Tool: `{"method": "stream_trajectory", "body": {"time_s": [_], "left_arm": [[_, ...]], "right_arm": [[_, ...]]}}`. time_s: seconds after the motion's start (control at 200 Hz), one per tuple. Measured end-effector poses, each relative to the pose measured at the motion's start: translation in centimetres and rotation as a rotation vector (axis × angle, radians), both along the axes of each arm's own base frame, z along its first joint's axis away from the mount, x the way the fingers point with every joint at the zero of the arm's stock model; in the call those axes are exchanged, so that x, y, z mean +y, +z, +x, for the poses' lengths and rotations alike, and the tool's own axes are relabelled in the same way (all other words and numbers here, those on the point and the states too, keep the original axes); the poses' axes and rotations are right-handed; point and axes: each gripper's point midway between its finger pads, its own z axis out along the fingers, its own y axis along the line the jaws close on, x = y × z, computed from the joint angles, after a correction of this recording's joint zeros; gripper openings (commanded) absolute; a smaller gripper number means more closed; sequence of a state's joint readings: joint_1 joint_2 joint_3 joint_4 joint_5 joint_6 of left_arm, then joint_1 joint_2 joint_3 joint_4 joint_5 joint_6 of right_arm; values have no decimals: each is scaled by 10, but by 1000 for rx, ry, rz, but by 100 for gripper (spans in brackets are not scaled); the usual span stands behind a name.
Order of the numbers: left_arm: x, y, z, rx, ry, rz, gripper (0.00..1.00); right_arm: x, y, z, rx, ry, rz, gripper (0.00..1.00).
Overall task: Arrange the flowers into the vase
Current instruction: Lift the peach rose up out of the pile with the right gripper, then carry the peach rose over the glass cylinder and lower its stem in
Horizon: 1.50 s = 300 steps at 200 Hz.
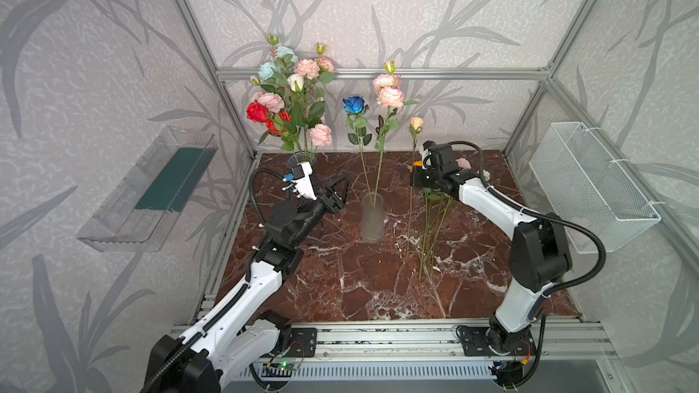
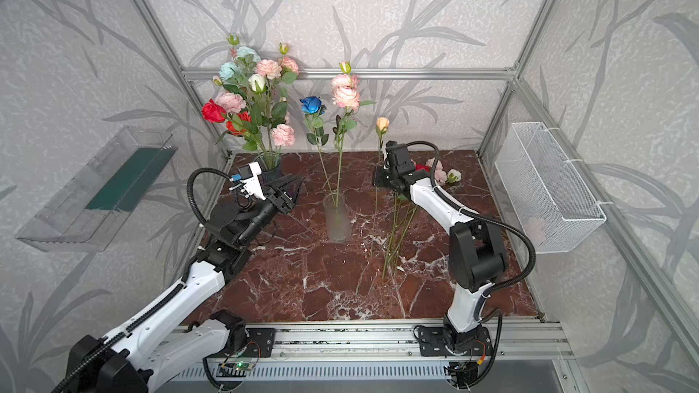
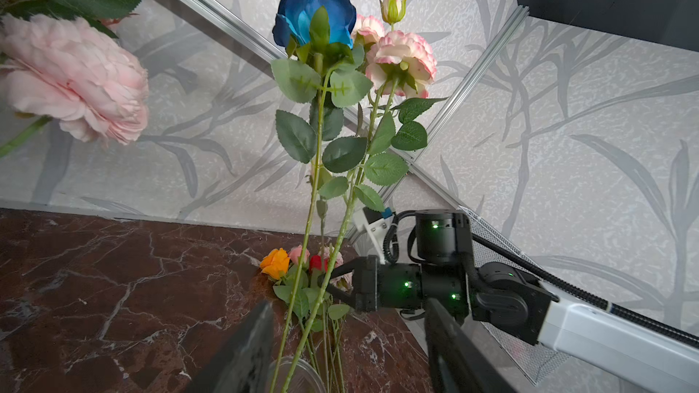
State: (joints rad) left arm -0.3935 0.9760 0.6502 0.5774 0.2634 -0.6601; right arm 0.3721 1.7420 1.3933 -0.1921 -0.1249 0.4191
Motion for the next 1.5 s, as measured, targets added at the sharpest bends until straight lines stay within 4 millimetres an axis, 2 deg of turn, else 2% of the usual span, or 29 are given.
{"method": "stream_trajectory", "body": {"time_s": [0.12, 0.26, 0.405, 0.46, 0.54, 0.645, 0.74, 0.865, 0.975, 1.13, 1.5], "left_arm": [[0, 0, 0, -6, 4, 10, 64], [0, -1, 1, -4, 4, 13, 64], [0, -3, 2, 2, 5, 13, 64], [0, -3, 2, 7, 3, 8, 64], [-2, -8, 4, 37, -2, 0, 62], [-6, -22, 16, 170, -1, 30, 57], [-7, -23, 25, 280, 19, 70, 55], [-2, -16, 23, 334, 44, 102, 55], [2, -27, 21, 384, 59, 129, 55], [2, -42, 20, 430, 60, 147, 54], [2, -45, 21, 434, 59, 149, 54]], "right_arm": [[-13, 45, -17, -152, -37, 33, 0], [-28, 114, -54, -387, -89, 74, 0], [-21, 201, -103, -654, -69, 157, 0], [-17, 228, -119, -734, -58, 190, 0], [-12, 258, -134, -817, -49, 223, 0], [-1, 281, -140, -876, -38, 236, 0], [14, 291, -138, -895, -25, 231, 0], [36, 291, -131, -899, -1, 202, 0], [49, 289, -124, -896, 11, 182, 0], [57, 279, -114, -880, 17, 155, 0], [79, 247, -98, -823, 50, 130, 0]]}}
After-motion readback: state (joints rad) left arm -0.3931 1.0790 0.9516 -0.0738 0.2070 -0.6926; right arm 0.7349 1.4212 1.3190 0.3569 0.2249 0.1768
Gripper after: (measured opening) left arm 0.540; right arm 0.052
